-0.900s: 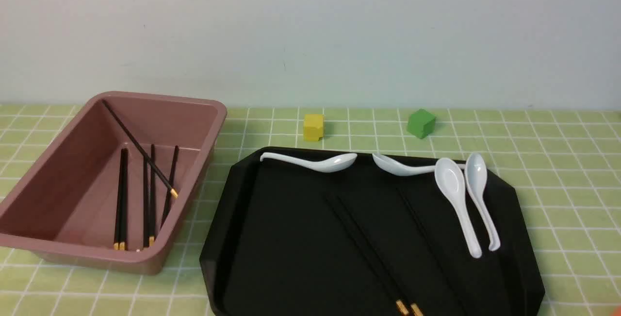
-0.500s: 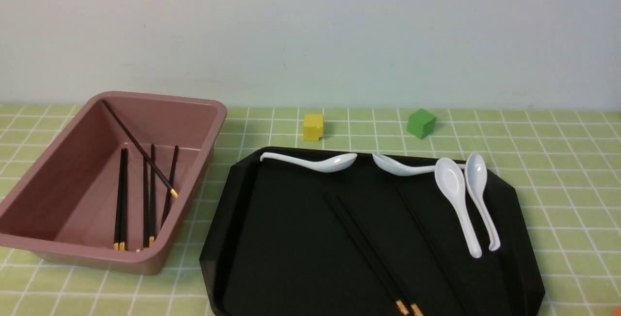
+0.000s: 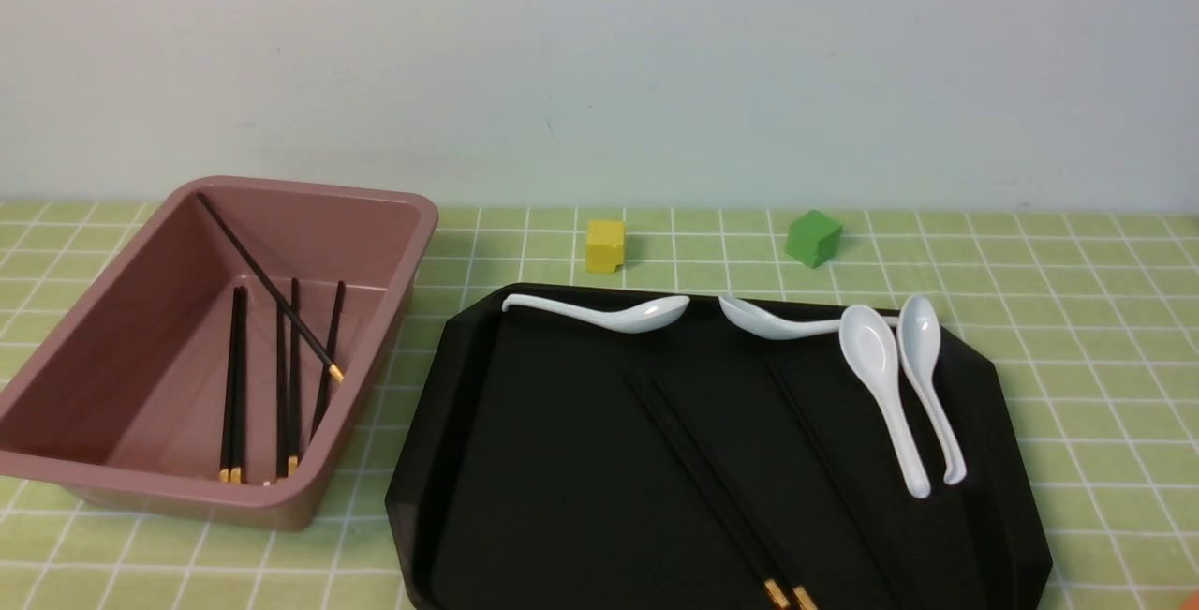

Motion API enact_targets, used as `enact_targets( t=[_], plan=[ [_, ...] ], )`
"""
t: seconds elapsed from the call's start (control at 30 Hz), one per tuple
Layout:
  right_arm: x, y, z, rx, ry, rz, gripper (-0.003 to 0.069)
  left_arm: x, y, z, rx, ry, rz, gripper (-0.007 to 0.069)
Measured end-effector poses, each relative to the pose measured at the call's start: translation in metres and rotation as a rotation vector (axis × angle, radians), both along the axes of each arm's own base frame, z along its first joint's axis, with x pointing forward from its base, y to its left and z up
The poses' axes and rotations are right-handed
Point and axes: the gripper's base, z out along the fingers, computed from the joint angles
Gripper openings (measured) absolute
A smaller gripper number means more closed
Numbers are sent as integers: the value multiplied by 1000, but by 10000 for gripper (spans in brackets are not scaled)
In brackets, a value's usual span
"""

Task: On green tablecloth take chopsticks from black tray and put them in box.
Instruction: 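Move the gripper over the chopsticks on the black tray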

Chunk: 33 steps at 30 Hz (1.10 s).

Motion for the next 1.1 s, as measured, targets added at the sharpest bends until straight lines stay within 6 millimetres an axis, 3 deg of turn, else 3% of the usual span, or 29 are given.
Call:
enact_targets(
  t=[0.83, 0.9, 1.0, 1.03, 1.1],
  plan=[
    [0, 0, 0, 7, 0, 1, 240, 0, 0, 0, 0, 0, 0, 239],
    [0, 2, 0, 95, 1, -1, 240, 0, 0, 0, 0, 0, 0, 239],
    [0, 9, 3, 424, -4, -16, 240, 0, 0, 0, 0, 0, 0, 239],
    [0, 9, 3, 447, -3, -17, 240, 0, 0, 0, 0, 0, 0, 239],
    [1, 12, 9, 708, -34, -30, 240, 0, 0, 0, 0, 0, 0, 239]
  ],
)
